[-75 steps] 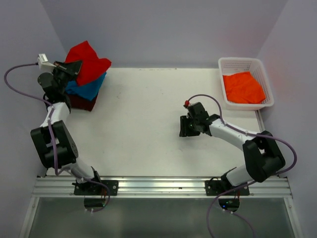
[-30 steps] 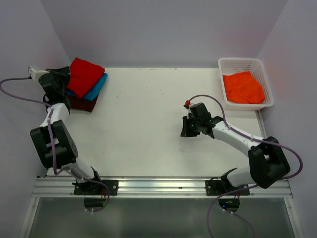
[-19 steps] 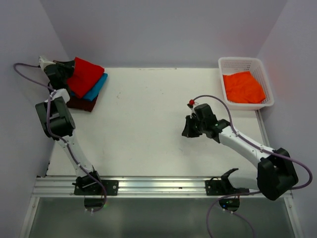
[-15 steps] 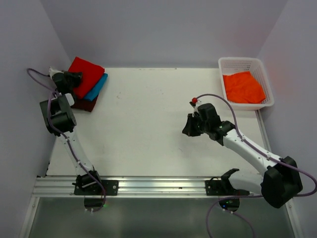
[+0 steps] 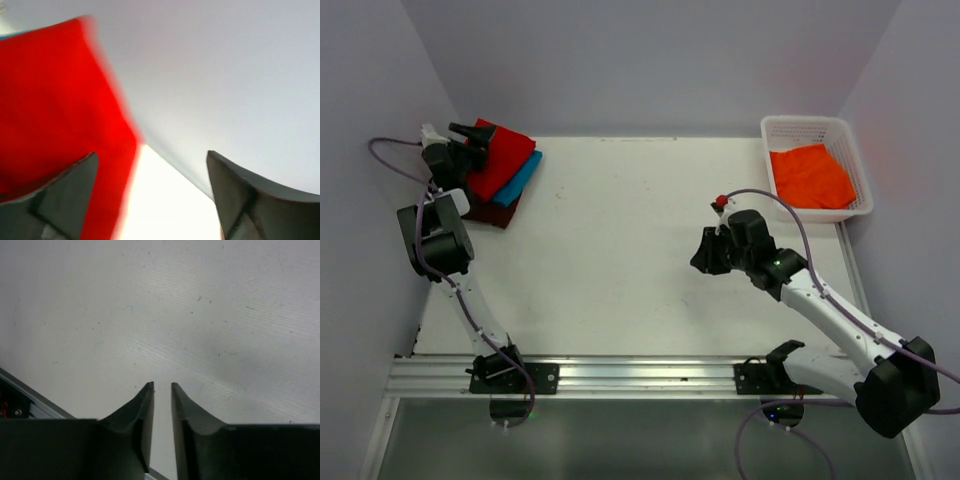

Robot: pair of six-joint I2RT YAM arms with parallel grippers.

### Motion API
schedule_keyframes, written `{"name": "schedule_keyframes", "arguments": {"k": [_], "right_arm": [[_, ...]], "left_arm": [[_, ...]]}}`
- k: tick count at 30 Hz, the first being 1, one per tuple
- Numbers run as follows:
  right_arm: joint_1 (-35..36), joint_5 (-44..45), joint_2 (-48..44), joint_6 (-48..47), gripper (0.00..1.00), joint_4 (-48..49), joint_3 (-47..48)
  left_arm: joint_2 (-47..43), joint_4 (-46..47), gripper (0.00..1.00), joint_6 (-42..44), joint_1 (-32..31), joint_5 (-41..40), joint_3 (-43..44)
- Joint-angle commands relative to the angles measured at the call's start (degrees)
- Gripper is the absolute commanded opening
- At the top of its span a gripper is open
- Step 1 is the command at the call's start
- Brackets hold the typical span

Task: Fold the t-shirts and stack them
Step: Put the neatly folded tshirt into the corner of the board with the left arm

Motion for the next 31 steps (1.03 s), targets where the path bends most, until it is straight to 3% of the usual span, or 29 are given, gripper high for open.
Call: {"name": "schedule_keyframes", "arguments": {"k": [1,2,3,5,8,13,16,19,20,27,31], "right_arm": [[0.0,2.1,-4.0,-0.8,0.29,1.1,2.4],[0.0,2.8,-5.4,-0.8,0.39,1.3,3.0],[0.1,2.7,-6.0,-0.9,0.54,1.1,3.4],[0.1,3.1,-6.8,-1.3,0.71,-0.4,5.3],[0.0,3.6,-6.8,-2.2,0.74,-3.2,7.6],[0.1,4.6,-7.0,-3.2,0.77,-7.6,8.2],[0.1,6.9,-9.8,-2.9,0.79,-8.6,5.4],[0.1,8.2,-13.0,-1.6,0.87,-8.6,3.8],[0.1,8.2,-13.4,-1.2,0.99,-9.2,3.8],[0.0,11.9,-14.7,-0.6,0.99,-11.5,4.5],[0.1,12.8,-13.2,-0.8,0.99,-12.5,5.6]], "left_arm": [[-17.1,6.1,1.0,-0.2,-2.7,5.4,0.1],[-20.1,6.3,1.0,0.6,-3.6,5.9,-0.9],[-26.0,3.0,1.0,4.7,-4.9,7.4,-2.3],[-35.3,-7.5,1.0,12.6,-9.2,6.0,-6.0],[-46.1,-19.4,1.0,22.1,-16.9,0.7,-11.3],[-57.0,-31.3,1.0,27.5,-25.2,-3.9,-26.0],[-64.1,-37.8,1.0,30.2,-26.1,-5.8,-34.8],[-71.6,-41.5,1.0,32.6,-26.3,-5.8,-41.6],[-74.3,-44.4,1.0,33.5,-26.3,-6.1,-42.2],[-78.4,-50.1,1.0,36.4,-26.4,-2.6,-45.6],[-79.3,-46.9,1.0,35.5,-26.3,-1.1,-47.1]]}}
